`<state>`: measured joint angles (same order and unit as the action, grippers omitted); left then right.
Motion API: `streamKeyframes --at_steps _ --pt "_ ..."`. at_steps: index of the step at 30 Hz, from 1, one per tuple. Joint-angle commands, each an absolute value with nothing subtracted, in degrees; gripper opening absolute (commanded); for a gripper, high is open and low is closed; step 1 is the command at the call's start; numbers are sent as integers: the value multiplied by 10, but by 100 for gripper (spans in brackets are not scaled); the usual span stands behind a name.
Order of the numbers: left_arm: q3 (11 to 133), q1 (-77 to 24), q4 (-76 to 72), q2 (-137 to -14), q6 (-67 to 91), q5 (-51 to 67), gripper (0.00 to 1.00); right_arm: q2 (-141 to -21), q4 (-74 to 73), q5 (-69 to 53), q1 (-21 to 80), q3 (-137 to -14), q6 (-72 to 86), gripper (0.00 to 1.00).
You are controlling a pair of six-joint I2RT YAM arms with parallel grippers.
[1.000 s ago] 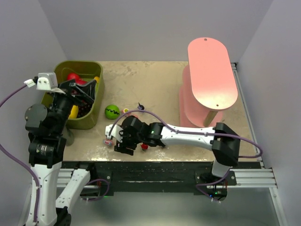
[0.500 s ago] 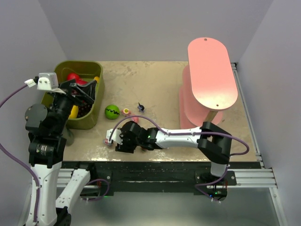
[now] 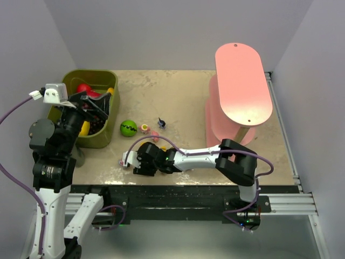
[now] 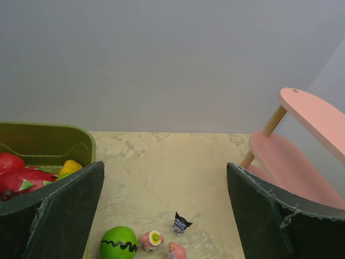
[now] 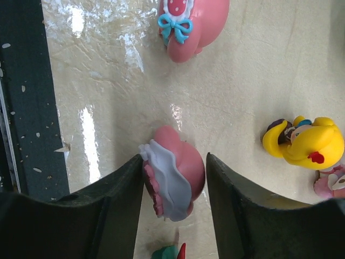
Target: Place and organize the plastic toys onto the shelf
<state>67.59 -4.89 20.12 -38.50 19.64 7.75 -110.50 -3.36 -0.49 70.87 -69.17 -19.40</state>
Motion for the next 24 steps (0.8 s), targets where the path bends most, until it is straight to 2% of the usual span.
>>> streamKeyframes --at_steps 1,3,6,8,15,24 --pt "677 -46 197 -380 180 84 100 -1099 -32 11 711 -716 -178 41" --pt "677 -46 199 -379 179 84 100 -1101 -49 14 710 -728 -164 26" --pt "676 -46 199 -376 178 84 100 -1098 -67 21 710 -737 -145 9" --pt "678 -46 203 -376 178 84 100 -1094 -83 22 710 -745 -122 4" --pt "671 -46 206 -371 180 79 100 -1041 -185 51 711 -803 -7 0" --pt "657 -46 200 -370 186 81 100 -968 -365 188 711 -921 126 0"
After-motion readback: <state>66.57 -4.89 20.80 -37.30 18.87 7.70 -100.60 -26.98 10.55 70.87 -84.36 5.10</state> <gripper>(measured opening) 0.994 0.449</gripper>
